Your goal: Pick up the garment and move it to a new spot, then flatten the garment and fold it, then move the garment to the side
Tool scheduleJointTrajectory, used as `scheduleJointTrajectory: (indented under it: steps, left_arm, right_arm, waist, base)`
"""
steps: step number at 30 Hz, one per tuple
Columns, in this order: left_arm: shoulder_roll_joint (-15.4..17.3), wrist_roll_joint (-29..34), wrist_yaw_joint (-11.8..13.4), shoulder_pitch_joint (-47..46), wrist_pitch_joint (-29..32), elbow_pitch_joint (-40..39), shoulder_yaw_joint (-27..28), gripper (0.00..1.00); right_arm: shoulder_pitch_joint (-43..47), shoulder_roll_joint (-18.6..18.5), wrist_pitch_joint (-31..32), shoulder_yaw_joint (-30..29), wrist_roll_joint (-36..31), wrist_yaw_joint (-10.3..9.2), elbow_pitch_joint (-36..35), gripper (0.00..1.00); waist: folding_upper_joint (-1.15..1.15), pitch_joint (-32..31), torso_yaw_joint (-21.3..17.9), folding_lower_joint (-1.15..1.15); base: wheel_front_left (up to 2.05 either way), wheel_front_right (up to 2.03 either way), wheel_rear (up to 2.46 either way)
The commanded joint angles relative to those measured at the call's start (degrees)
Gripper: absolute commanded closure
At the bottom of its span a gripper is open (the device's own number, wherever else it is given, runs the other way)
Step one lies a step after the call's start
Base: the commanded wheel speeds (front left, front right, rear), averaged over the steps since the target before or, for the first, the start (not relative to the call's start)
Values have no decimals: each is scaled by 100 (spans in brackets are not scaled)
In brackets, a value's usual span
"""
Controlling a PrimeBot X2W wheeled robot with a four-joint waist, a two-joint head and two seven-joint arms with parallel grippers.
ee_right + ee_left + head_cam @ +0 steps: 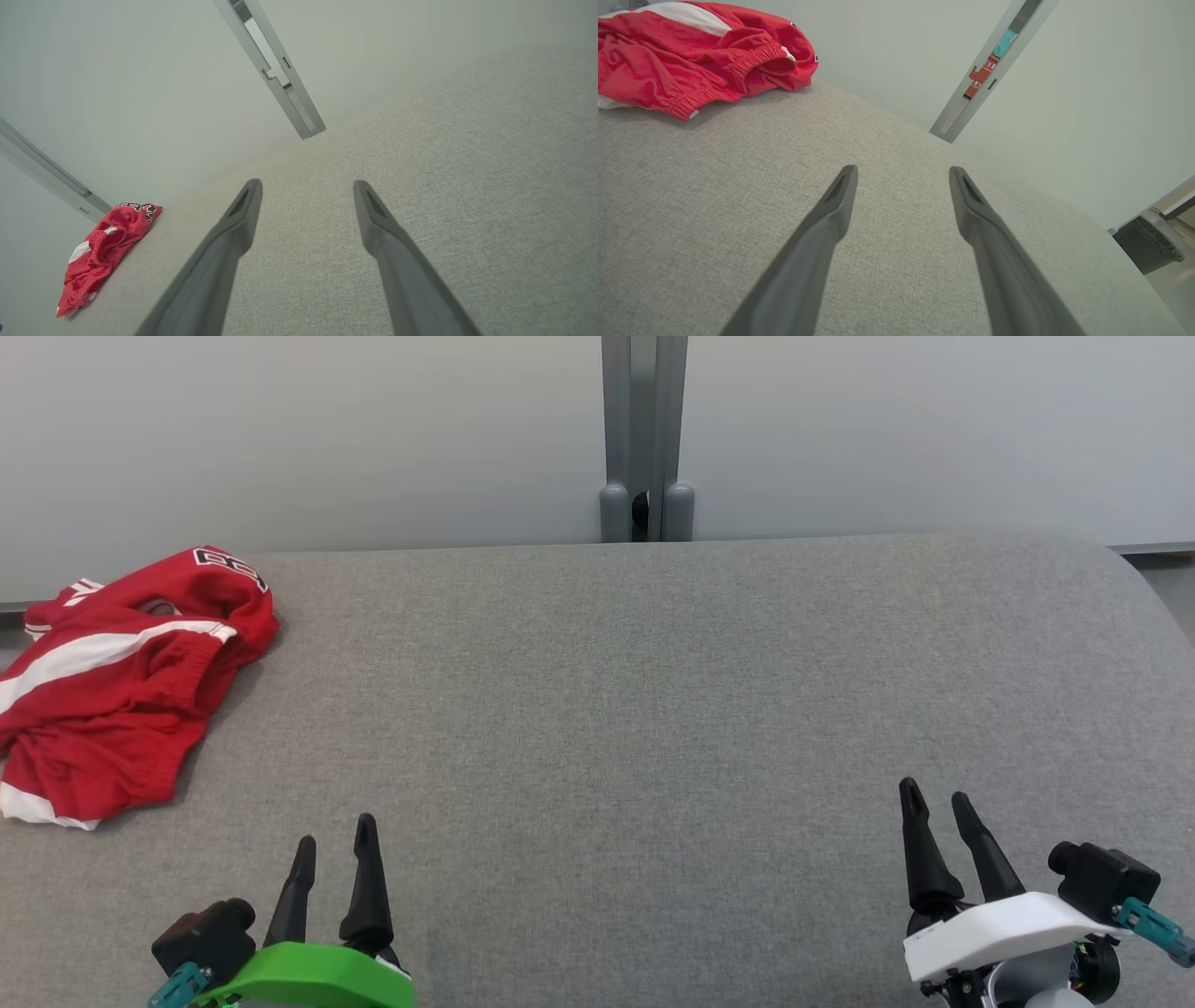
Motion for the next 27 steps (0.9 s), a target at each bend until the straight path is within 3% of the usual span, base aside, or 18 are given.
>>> scheduleJointTrajectory:
  steps: [1,27]
  left_arm:
    - [48,156,27,42,-53,-9,-24,0]
    - [56,1201,133,118,-380,232,-155,0]
  right_arm:
    - [-9,-33,-54,24,-161,3,-28,0]
    - [36,-44,-382,41,-1545,3,26,0]
  waist:
    - [0,-2,2,0]
    - [0,-73,13,0]
  base:
    - [0,0,0]
    - [0,0,0]
